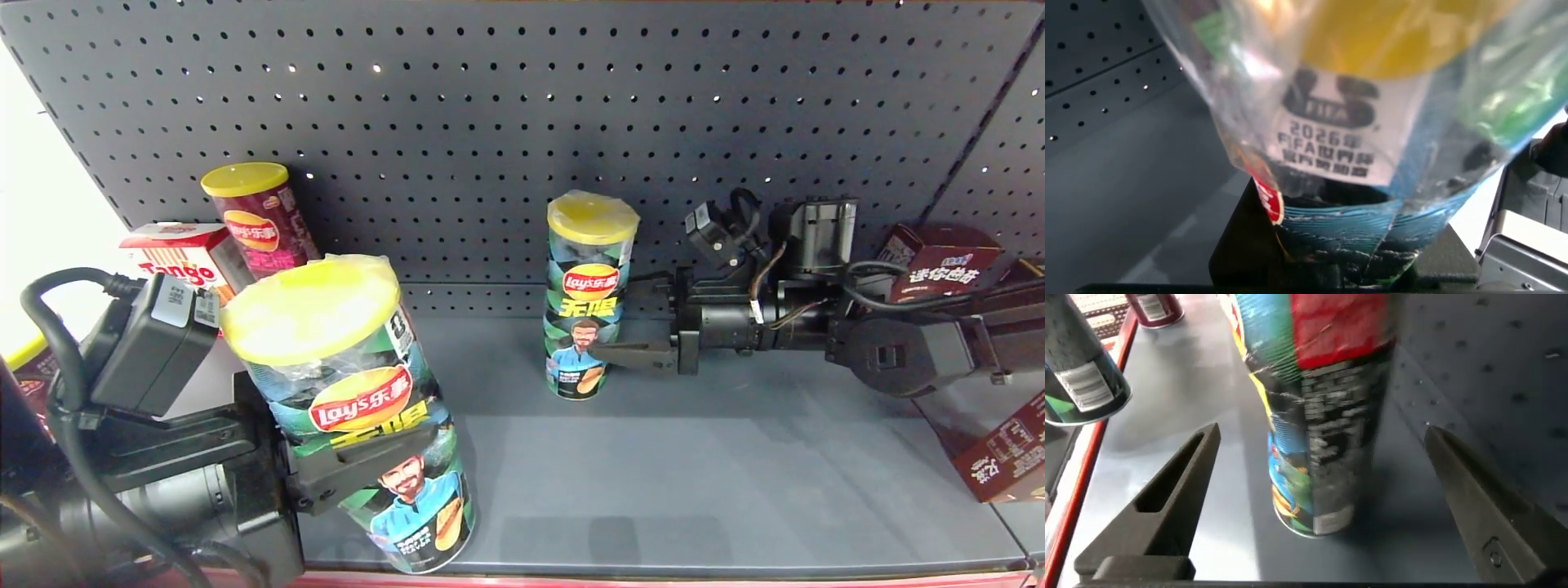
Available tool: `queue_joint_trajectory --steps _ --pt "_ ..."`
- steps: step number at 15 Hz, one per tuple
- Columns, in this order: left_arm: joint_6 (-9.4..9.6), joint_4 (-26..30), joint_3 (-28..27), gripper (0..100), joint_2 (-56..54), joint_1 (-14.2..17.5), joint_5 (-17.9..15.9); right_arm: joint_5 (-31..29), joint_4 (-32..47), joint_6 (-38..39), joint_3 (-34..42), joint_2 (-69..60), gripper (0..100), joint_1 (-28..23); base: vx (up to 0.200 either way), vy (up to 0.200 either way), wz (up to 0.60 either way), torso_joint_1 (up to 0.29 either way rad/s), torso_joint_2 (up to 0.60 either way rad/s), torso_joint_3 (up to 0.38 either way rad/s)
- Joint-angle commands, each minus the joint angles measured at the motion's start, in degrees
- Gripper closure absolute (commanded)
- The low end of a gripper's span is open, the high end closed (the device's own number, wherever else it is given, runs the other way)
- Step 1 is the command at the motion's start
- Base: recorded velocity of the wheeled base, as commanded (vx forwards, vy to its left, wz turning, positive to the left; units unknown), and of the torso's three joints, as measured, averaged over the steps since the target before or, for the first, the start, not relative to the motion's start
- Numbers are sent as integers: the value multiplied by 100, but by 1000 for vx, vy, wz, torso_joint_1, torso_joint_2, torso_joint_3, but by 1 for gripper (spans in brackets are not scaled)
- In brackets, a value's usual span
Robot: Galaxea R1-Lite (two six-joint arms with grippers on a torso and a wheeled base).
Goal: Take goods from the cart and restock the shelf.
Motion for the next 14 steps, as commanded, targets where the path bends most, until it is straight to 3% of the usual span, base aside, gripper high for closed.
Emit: queue_joint_trajectory --steps 1,10,11,14 --pt "1 0 -18 100 27 7 2 0 -53 9 -45 198 0 80 0 0 0 0 0 0" --pt "1 0 35 100 0 112 10 88 -88 36 -950 971 0 326 0 0 0 0 0 0" --pt "1 0 43 100 0 112 10 158 -97 45 -986 971 100 344 0 0 0 0 0 0" --pt "1 0 35 100 0 121 10 70 -106 115 -907 918 100 388 0 0 0 0 0 0"
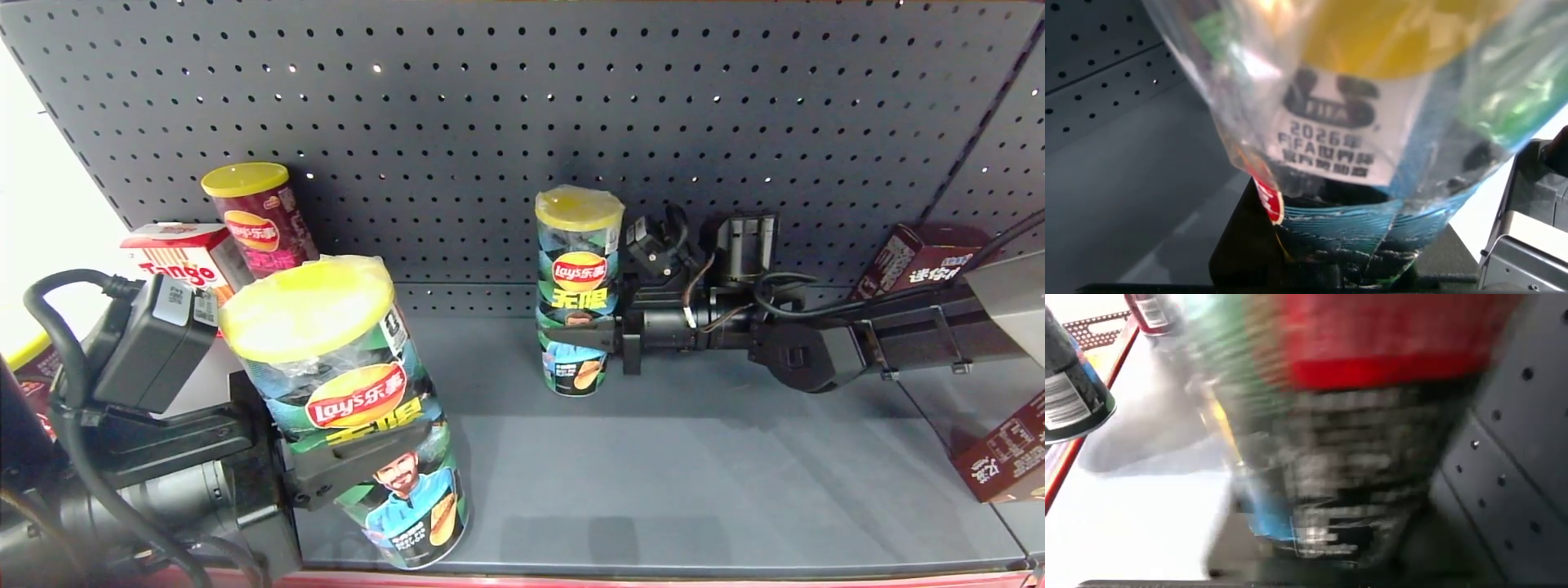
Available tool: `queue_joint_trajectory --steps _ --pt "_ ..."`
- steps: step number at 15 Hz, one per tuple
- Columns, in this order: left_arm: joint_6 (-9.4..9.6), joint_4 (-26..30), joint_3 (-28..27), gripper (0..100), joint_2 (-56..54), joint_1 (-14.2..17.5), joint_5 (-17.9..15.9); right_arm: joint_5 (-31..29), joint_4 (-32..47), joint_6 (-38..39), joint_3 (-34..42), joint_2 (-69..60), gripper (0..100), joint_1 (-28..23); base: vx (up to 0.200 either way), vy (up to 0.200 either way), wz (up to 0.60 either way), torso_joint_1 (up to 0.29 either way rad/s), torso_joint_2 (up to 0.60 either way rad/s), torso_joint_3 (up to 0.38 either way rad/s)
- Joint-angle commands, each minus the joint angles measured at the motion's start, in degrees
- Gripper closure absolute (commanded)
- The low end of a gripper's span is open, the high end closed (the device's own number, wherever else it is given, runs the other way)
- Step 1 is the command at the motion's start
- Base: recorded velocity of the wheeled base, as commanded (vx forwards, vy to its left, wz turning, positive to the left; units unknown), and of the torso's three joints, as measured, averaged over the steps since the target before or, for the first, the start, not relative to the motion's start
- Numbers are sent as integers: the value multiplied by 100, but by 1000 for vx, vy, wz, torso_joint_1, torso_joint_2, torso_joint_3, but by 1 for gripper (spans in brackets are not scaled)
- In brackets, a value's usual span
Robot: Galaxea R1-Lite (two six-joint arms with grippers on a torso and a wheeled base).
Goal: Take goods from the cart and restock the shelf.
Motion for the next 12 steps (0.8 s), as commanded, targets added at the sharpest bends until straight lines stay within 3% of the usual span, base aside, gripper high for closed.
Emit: queue_joint_trajectory --steps 1,12 --pt "1 -3 7 100 -2 4 8 -1 20 8 82 -74 100 -8 0 0 0 0 0 0" --pt "27 -3 60 100 -72 4 17 -107 -235 25 2024 -2087 100 256 0 0 0 0 0 0"
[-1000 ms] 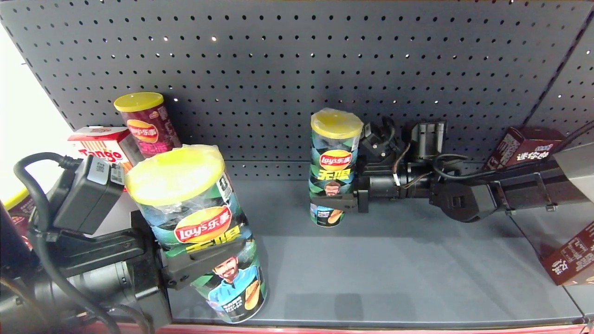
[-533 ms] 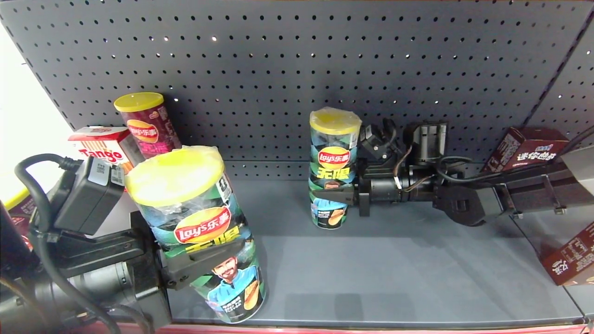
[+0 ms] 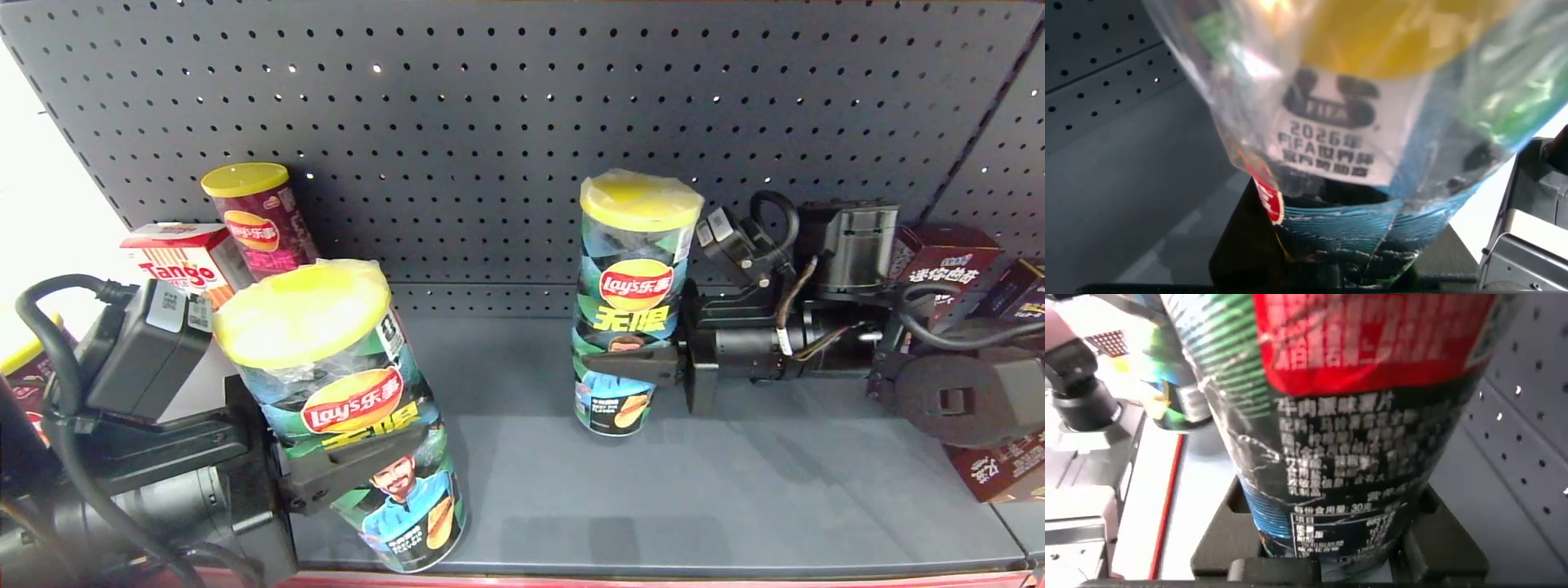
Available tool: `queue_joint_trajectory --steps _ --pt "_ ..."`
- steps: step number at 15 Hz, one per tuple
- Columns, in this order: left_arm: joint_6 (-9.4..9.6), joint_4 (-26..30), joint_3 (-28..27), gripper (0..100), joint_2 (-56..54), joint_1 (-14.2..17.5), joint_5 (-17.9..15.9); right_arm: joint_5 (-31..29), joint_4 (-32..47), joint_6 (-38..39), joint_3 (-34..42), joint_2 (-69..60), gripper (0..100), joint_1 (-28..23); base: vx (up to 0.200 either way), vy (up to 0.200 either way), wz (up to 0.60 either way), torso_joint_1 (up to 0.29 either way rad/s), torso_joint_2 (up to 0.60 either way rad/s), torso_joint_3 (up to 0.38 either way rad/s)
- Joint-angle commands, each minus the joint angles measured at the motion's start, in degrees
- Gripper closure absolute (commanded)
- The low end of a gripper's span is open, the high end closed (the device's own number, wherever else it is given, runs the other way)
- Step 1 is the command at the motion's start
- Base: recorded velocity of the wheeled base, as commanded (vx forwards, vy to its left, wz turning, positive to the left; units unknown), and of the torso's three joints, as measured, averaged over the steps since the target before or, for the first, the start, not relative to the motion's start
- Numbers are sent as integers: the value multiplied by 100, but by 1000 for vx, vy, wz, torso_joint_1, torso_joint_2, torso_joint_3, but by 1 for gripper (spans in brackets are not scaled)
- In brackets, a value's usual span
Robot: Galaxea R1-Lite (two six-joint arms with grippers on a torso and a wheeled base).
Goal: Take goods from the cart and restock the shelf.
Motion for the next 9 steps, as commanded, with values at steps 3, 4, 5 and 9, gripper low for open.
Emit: queue_joint_trajectory --steps 3,4,5,9 --pt "-1 0 1 100 -13 -1 -3 -413 -238 -4 417 -421 100 246 0 0 0 0 0 0" --pt "-1 0 -8 100 -4 -1 -3 -484 -291 -4 522 -474 100 343 0 0 0 0 0 0" --pt "8 0 1 100 -4 -1 6 -528 -326 -4 593 -483 100 404 0 0 0 0 0 0" --pt "-1 0 1 100 -13 8 6 -1213 -1679 717 1296 -316 100 747 0 0 0 0 0 0"
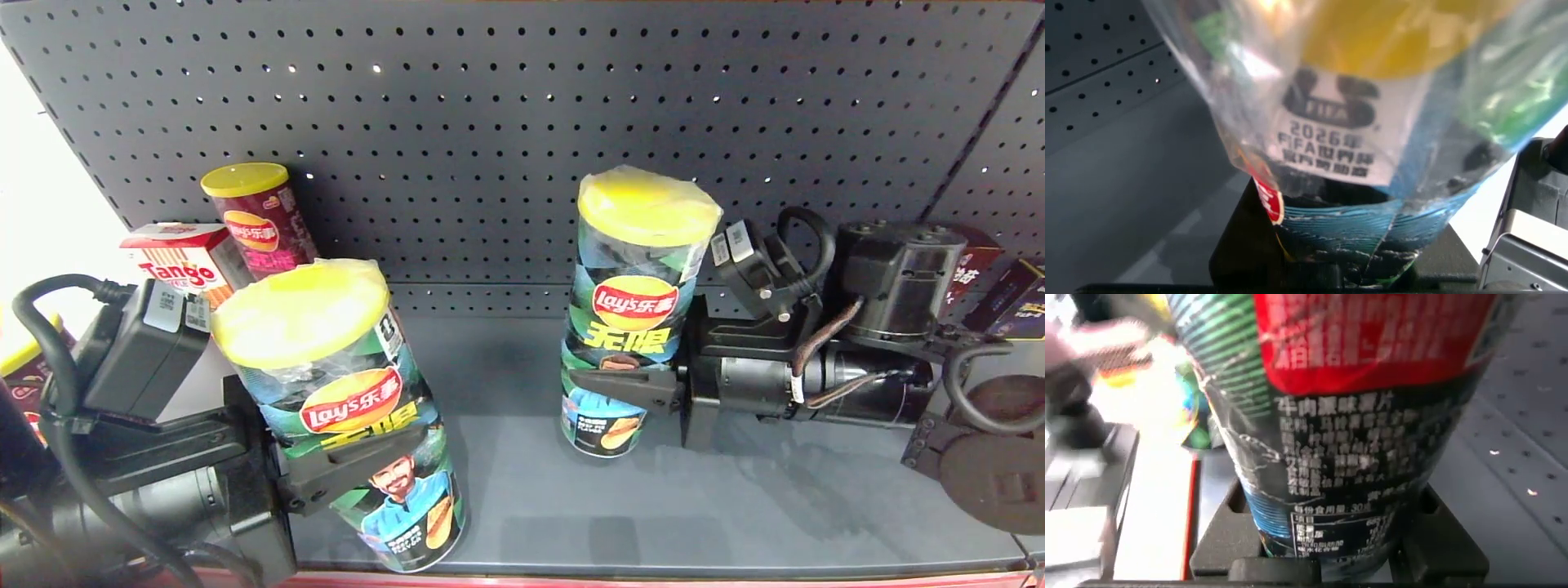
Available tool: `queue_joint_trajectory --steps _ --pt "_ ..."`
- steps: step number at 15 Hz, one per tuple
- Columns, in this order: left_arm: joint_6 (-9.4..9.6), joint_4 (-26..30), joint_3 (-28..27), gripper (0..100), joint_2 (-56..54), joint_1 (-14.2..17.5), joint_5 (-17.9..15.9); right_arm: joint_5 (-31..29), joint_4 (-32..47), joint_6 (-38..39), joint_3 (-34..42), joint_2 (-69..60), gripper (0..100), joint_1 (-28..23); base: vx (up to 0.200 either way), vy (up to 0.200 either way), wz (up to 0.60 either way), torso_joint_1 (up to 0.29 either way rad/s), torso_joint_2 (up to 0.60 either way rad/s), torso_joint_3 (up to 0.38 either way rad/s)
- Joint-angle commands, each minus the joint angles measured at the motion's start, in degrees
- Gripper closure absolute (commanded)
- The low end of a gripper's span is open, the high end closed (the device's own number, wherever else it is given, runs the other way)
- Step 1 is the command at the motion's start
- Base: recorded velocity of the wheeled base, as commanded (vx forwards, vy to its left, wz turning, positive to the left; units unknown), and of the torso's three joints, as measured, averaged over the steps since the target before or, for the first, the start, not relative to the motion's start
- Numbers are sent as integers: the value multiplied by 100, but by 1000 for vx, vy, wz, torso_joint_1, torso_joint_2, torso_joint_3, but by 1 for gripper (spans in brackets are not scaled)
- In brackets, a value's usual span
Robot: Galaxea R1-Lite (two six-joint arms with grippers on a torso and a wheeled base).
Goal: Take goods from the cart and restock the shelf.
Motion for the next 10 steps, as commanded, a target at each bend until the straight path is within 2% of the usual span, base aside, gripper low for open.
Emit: queue_joint_trajectory --steps 1,2,3,4,8,10 --pt "-5 -3 -1 100 -2 8 1 -439 -457 347 265 145 100 247 0 0 0 0 0 0" --pt "3 -3 7 100 7 8 10 -799 -1046 743 440 198 100 422 0 0 0 0 0 0" --pt "3 6 7 100 7 8 10 -808 -1099 761 467 198 100 422 0 0 0 0 0 0" --pt "3 -3 -19 100 7 -1 1 -834 -1468 831 695 277 100 475 0 0 0 0 0 0" --pt "3 -3 -1 100 7 8 10 -632 -1837 822 1460 93 100 563 0 0 0 0 0 0" --pt "3 6 -1 100 7 -1 10 -448 -1863 690 1609 84 100 545 0 0 0 0 0 0"
